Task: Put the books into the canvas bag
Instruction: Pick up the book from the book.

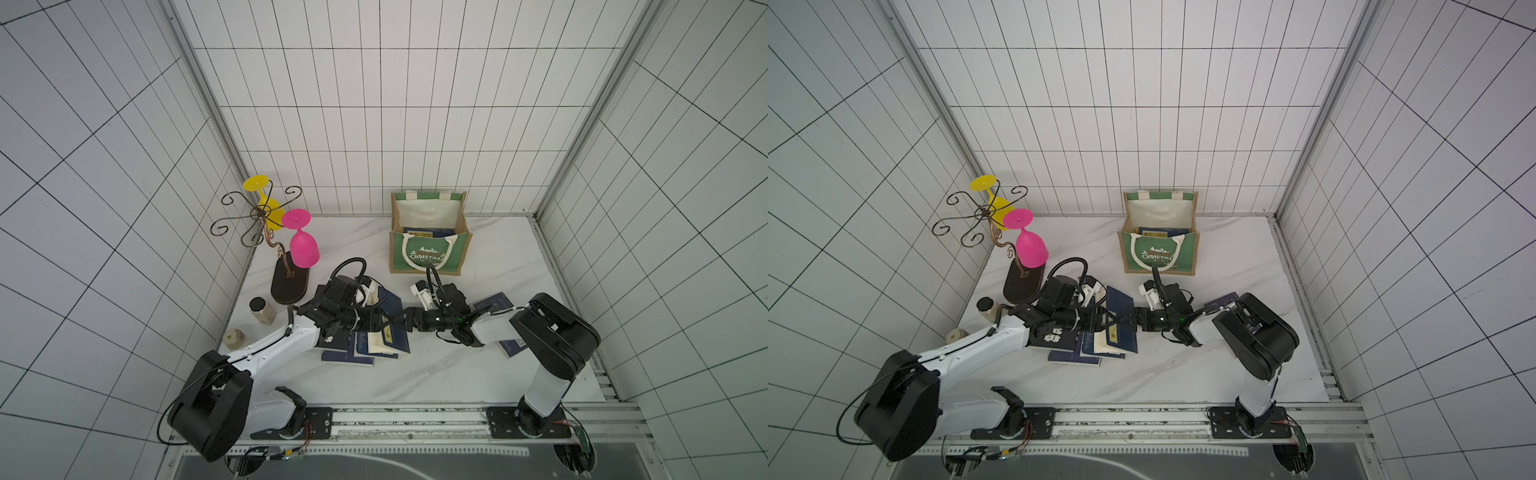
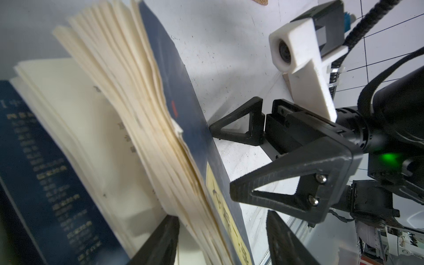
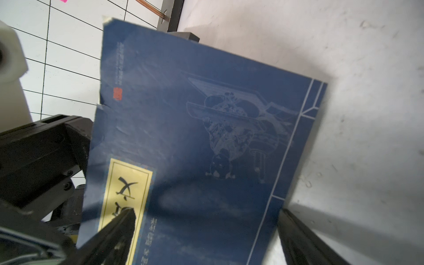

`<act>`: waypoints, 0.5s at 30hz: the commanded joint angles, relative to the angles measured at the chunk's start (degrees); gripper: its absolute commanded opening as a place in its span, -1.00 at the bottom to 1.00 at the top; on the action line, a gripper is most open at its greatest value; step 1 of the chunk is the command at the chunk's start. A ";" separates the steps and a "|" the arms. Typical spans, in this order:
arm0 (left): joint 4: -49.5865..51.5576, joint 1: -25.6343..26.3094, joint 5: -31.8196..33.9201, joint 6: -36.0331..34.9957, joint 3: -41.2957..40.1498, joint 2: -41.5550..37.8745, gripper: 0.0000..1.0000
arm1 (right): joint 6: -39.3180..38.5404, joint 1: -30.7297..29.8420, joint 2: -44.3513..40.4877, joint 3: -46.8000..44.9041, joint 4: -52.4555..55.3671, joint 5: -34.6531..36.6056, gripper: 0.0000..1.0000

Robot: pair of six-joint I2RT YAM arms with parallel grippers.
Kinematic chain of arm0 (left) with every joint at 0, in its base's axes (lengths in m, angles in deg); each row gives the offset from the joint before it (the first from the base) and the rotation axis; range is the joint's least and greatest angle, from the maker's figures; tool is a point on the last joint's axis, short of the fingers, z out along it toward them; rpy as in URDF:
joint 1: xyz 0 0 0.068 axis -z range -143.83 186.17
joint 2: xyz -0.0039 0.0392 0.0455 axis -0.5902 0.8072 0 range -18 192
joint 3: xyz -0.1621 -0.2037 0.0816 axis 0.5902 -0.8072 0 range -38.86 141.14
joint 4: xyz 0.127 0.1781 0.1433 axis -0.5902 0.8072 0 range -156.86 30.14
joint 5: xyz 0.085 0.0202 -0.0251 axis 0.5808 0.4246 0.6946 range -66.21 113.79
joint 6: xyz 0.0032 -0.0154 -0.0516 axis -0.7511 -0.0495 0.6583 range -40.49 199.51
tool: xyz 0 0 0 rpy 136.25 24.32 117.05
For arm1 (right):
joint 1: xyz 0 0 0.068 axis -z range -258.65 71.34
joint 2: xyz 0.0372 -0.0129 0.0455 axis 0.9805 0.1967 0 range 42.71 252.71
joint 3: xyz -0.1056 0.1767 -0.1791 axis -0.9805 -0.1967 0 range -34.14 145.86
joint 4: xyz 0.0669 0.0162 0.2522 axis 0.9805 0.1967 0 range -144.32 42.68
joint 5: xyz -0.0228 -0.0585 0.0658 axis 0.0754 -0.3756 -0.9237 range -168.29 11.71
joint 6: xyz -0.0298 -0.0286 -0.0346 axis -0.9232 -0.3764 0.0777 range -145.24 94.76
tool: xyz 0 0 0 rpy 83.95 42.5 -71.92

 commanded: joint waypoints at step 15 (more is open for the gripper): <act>2.95 -2.09 -2.09 -4.34 2.24 -4.43 -1.00 | 3.54 6.51 -0.94 -10.18 -12.62 -7.92 0.95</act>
